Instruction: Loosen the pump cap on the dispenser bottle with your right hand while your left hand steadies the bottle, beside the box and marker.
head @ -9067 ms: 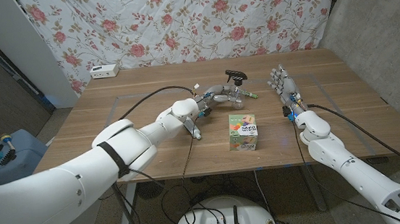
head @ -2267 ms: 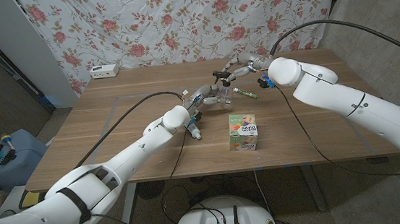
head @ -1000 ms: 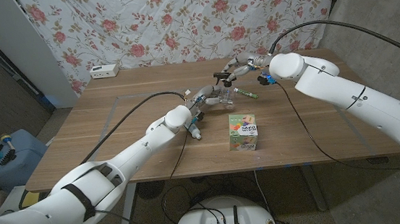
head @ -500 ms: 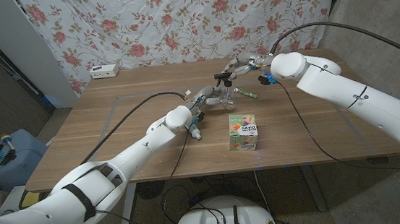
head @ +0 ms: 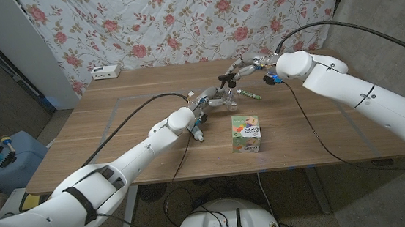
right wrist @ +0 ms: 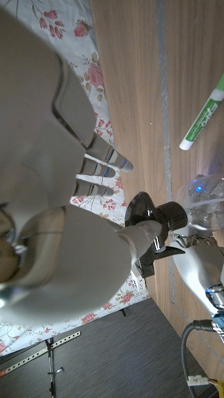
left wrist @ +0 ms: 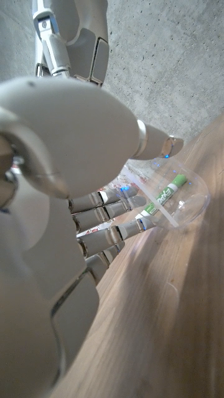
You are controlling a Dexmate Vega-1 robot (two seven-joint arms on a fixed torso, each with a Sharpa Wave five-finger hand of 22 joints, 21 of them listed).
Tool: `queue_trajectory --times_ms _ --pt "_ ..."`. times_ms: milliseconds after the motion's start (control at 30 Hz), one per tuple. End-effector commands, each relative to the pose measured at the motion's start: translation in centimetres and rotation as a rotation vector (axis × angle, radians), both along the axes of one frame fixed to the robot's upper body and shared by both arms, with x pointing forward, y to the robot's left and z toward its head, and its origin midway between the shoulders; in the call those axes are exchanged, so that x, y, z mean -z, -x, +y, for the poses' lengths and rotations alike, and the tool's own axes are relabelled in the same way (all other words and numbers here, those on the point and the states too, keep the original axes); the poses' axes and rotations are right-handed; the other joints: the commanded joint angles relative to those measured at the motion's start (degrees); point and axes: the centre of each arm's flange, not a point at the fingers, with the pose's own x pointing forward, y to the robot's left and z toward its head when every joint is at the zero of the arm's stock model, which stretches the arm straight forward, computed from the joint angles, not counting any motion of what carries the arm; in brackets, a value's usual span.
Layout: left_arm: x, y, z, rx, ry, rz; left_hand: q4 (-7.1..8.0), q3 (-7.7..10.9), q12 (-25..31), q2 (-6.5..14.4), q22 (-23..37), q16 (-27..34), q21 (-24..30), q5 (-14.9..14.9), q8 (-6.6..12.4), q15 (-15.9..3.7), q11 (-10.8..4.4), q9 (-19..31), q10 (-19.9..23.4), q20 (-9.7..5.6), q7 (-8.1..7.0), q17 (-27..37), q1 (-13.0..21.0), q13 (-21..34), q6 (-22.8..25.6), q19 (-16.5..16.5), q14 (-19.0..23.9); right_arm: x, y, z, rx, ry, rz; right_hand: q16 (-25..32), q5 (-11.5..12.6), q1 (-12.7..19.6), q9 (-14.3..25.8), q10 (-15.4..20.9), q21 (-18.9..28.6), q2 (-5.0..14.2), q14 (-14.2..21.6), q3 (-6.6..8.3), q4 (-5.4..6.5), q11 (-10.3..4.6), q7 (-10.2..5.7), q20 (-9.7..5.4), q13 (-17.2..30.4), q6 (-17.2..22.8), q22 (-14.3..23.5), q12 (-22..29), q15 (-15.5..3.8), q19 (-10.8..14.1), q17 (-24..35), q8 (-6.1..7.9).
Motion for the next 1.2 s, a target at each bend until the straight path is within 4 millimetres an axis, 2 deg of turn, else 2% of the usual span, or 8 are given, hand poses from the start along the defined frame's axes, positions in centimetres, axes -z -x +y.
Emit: queue_trajectory --times_ms 33,333,667,1200 --pt "0.2 0.2 0.1 -0.004 -0.001 0.0 2.42 3.12 0.43 7.23 0.12 0.07 0.02 0.27 0.55 -5.6 -2.78 0.3 3.1 -5.66 -0.18 0.19 -0.65 7.73 3.95 0.21 1.53 -0.5 0.4 0.1 -0.016 0.028 0.018 0.46 0.51 0.58 0.24 0.16 -0.11 0.35 -0.24 0.7 -0.1 -0.39 -1.38 -0.09 0.12 2.11 0.17 0.2 -0.28 -0.05 0.12 0.31" --pt "0.3 0.3 0.1 -0.005 0.0 0.003 2.43 3.22 0.38 7.34 0.12 0.02 0.02 0.29 0.55 -5.56 -2.7 0.3 3.24 -5.55 -0.06 0.26 -0.8 7.88 3.96 0.2 1.4 -0.8 0.3 0.3 -0.024 0.052 0.035 0.44 0.96 1.92 0.2 0.05 -0.2 0.48 -0.57 1.48 -0.56 -0.98 -1.38 -0.46 0.12 2.61 0.18 0.08 -0.58 -0.66 0.16 0.18" --pt "0.2 0.2 0.0 -0.003 0.0 0.0 2.35 3.31 0.29 7.28 0.12 -0.01 0.02 0.29 0.57 -5.56 -2.71 0.3 3.3 -5.59 -0.15 0.25 -0.91 8.04 4.03 0.19 1.47 -1.1 0.3 0.2 -0.026 0.055 0.029 0.48 1.25 2.43 0.14 0.03 -0.16 0.35 -0.69 1.72 -0.58 -0.84 -1.35 -0.32 0.13 2.4 0.18 0.05 -0.56 -0.83 0.21 -0.15" --pt "0.2 0.2 -0.1 -0.002 -0.003 -0.002 2.23 3.45 0.16 7.29 0.12 0.03 0.04 0.29 0.61 -5.63 -2.8 0.3 3.39 -5.52 -0.18 0.32 -0.97 8.27 4.16 0.21 1.59 -1.7 0.8 -0.6 -0.015 0.048 0.007 0.6 1.57 3.45 -0.26 -0.44 -0.1 -0.53 -0.68 1.74 -0.75 -1.43 -1.28 0.12 0.15 -0.61 0.18 -0.14 -0.32 -1.21 0.18 -2.21"
